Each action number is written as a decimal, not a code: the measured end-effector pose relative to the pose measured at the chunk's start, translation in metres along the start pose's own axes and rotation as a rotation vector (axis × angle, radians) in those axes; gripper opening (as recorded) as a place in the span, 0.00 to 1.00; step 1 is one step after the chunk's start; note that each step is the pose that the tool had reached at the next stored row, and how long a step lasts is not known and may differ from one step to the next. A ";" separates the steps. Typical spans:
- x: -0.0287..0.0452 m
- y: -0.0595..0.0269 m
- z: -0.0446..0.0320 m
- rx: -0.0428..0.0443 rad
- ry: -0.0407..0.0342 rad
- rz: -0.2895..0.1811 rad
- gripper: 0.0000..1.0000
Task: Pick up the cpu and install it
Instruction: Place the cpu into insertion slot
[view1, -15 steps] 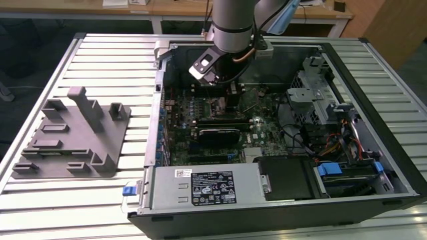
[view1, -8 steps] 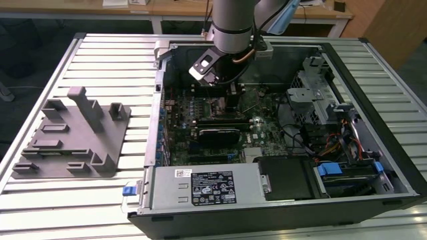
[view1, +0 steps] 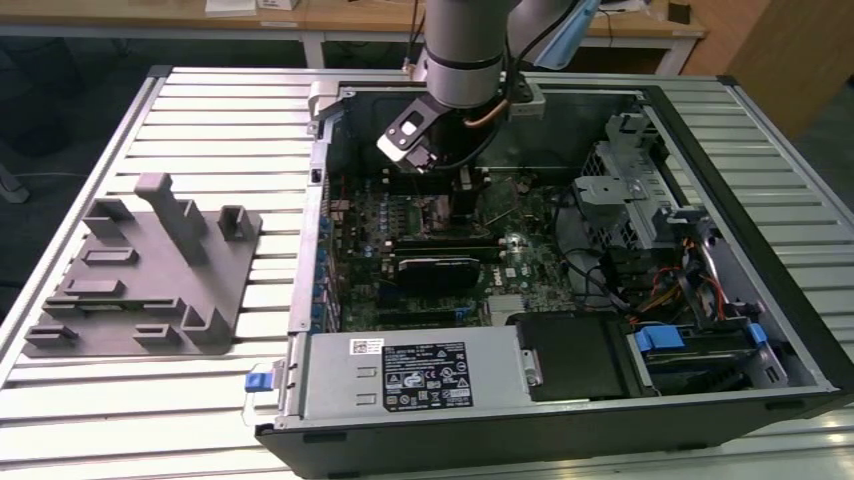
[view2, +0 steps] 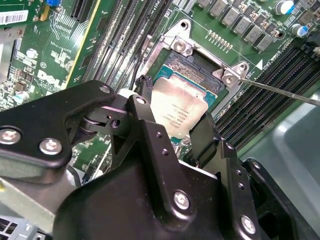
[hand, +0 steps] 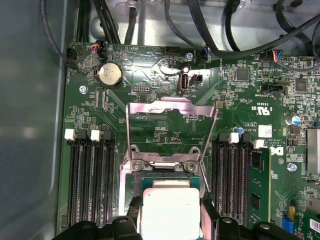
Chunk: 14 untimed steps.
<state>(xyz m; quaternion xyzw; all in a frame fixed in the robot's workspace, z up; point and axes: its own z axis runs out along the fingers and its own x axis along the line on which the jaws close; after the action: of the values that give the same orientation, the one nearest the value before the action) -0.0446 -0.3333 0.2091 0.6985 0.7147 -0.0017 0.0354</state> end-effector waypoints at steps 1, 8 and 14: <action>0.0000 -0.0001 0.0002 0.0000 0.0000 0.000 0.54; 0.0001 -0.0007 0.0024 0.0003 -0.0002 0.006 0.54; 0.0003 -0.0011 0.0052 0.0005 0.0006 0.011 0.54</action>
<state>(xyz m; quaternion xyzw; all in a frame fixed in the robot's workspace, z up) -0.0454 -0.3333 0.2039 0.7025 0.7108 -0.0015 0.0351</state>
